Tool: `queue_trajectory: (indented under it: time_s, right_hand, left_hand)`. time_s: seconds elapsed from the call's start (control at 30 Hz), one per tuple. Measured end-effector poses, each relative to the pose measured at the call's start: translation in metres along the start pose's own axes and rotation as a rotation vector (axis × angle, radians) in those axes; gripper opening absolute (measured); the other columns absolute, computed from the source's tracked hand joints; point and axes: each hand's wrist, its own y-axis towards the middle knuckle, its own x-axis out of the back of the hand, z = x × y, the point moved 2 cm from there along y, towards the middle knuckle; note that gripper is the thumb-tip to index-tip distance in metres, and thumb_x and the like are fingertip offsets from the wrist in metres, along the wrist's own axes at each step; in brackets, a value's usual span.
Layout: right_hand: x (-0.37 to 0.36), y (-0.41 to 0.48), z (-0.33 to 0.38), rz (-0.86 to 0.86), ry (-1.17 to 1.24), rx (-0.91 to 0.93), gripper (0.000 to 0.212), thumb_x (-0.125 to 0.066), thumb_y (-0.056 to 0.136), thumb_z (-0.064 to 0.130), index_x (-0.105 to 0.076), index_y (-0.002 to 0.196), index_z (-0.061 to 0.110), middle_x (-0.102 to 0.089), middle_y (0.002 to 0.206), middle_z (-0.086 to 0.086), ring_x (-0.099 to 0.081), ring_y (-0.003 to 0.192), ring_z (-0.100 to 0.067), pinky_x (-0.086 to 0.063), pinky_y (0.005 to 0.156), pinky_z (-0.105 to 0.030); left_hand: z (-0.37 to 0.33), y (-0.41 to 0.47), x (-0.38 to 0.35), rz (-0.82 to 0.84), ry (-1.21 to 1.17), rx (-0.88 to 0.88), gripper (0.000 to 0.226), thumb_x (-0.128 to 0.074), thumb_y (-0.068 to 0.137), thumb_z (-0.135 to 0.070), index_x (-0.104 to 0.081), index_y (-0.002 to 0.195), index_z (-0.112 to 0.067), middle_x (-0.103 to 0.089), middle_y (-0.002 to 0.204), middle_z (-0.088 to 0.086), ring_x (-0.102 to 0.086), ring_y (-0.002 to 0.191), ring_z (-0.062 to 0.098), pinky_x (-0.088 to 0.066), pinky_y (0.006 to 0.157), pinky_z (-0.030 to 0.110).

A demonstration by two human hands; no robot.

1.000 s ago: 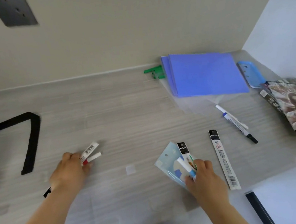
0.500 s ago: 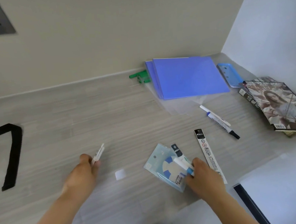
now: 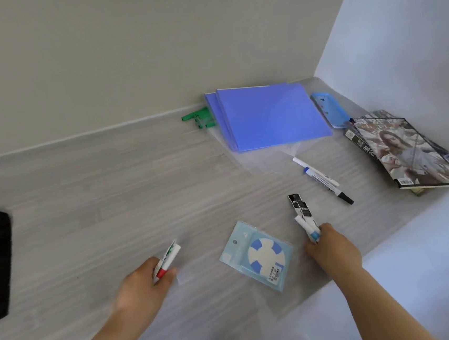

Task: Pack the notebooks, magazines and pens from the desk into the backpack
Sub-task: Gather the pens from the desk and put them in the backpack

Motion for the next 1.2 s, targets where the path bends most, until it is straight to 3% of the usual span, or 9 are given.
queue_trajectory:
  time_s: [0.17, 0.3, 0.43, 0.53, 0.7, 0.8, 0.9, 1.03, 1.2]
  right_hand:
    - [0.0, 0.011, 0.015, 0.069, -0.074, 0.01, 0.01, -0.048, 0.085, 0.017, -0.044, 0.089, 0.009, -0.059, 0.104, -0.014, -0.051, 0.079, -0.028, -0.035, 0.064, -0.029]
    - [-0.009, 0.008, 0.014, -0.072, -0.083, 0.109, 0.022, -0.049, 0.087, 0.017, -0.046, 0.104, 0.003, -0.047, 0.115, -0.015, -0.056, 0.095, -0.035, -0.036, 0.064, -0.033]
    - [-0.005, 0.014, 0.006, -0.099, -0.083, 0.18, 0.015, -0.048, 0.086, 0.018, -0.045, 0.097, 0.008, -0.059, 0.102, -0.012, -0.055, 0.094, -0.032, -0.033, 0.063, -0.03]
    - [0.017, 0.035, 0.003, -0.174, 0.031, 0.237, 0.009, -0.048, 0.084, 0.012, -0.04, 0.087, 0.01, -0.056, 0.082, -0.014, -0.054, 0.083, -0.034, -0.035, 0.062, -0.031]
    - [0.058, 0.085, -0.004, -0.322, 0.089, 0.378, 0.021, -0.05, 0.081, 0.004, -0.047, 0.101, 0.0, -0.059, 0.1, -0.021, -0.051, 0.094, -0.038, -0.038, 0.066, -0.039]
    - [0.071, 0.115, -0.008, -0.291, 0.041, 0.432, 0.024, -0.049, 0.084, 0.007, -0.045, 0.107, 0.002, -0.051, 0.109, -0.017, -0.058, 0.084, -0.04, -0.031, 0.059, -0.034]
    - [0.073, 0.138, -0.008, -0.225, -0.042, 0.463, 0.028, -0.05, 0.085, 0.015, -0.043, 0.111, 0.005, -0.047, 0.115, -0.014, -0.06, 0.084, -0.039, -0.035, 0.06, -0.033]
    - [0.067, 0.155, -0.01, -0.096, 0.023, 0.434, 0.041, -0.06, 0.082, 0.027, -0.044, 0.114, 0.008, -0.048, 0.117, -0.013, -0.06, 0.091, -0.036, -0.036, 0.064, -0.031]
    - [0.067, 0.173, -0.004, 0.047, -0.094, 0.449, 0.03, -0.056, 0.08, 0.018, -0.048, 0.108, 0.007, -0.056, 0.111, -0.013, -0.059, 0.098, -0.033, -0.041, 0.07, -0.031]
  left_hand:
    - [-0.003, 0.005, -0.002, 0.024, 0.024, -0.039, 0.041, -0.058, 0.083, -0.025, -0.032, 0.052, -0.022, -0.039, 0.044, -0.002, -0.038, 0.045, 0.015, -0.028, 0.044, 0.025]
    - [-0.002, 0.003, -0.003, 0.029, 0.053, -0.021, 0.038, -0.055, 0.085, -0.028, -0.034, 0.054, -0.023, -0.042, 0.046, -0.002, -0.041, 0.046, 0.015, -0.029, 0.044, 0.025]
    - [-0.013, -0.004, -0.016, 0.022, 0.058, -0.011, 0.034, -0.05, 0.088, -0.03, -0.035, 0.058, -0.025, -0.044, 0.047, -0.003, -0.042, 0.046, 0.014, -0.028, 0.043, 0.024]
    - [-0.037, -0.003, -0.038, -0.01, 0.03, -0.026, 0.032, -0.044, 0.091, -0.029, -0.032, 0.061, -0.029, -0.045, 0.051, -0.005, -0.043, 0.049, 0.014, -0.031, 0.046, 0.027]
    - [-0.082, 0.0, -0.082, -0.071, -0.027, -0.022, 0.031, -0.037, 0.093, -0.03, -0.03, 0.063, -0.032, -0.047, 0.057, -0.01, -0.046, 0.056, 0.016, -0.033, 0.052, 0.029]
    - [-0.1, -0.003, -0.099, -0.129, -0.058, 0.021, 0.031, -0.041, 0.092, -0.029, -0.032, 0.062, -0.034, -0.047, 0.057, -0.011, -0.047, 0.059, 0.019, -0.032, 0.047, 0.021]
    - [-0.107, -0.008, -0.106, -0.19, -0.124, 0.079, 0.03, -0.044, 0.09, -0.027, -0.034, 0.063, -0.035, -0.051, 0.06, -0.006, -0.052, 0.067, 0.028, -0.035, 0.054, 0.029]
    - [-0.11, -0.01, -0.112, -0.241, -0.094, 0.156, 0.029, -0.042, 0.091, -0.028, -0.034, 0.063, -0.032, -0.053, 0.066, -0.001, -0.053, 0.071, 0.029, -0.037, 0.059, 0.029]
    - [-0.107, -0.014, -0.11, -0.332, -0.09, 0.208, 0.032, -0.043, 0.09, -0.028, -0.034, 0.06, -0.03, -0.049, 0.058, -0.008, -0.05, 0.065, 0.029, -0.035, 0.055, 0.029]
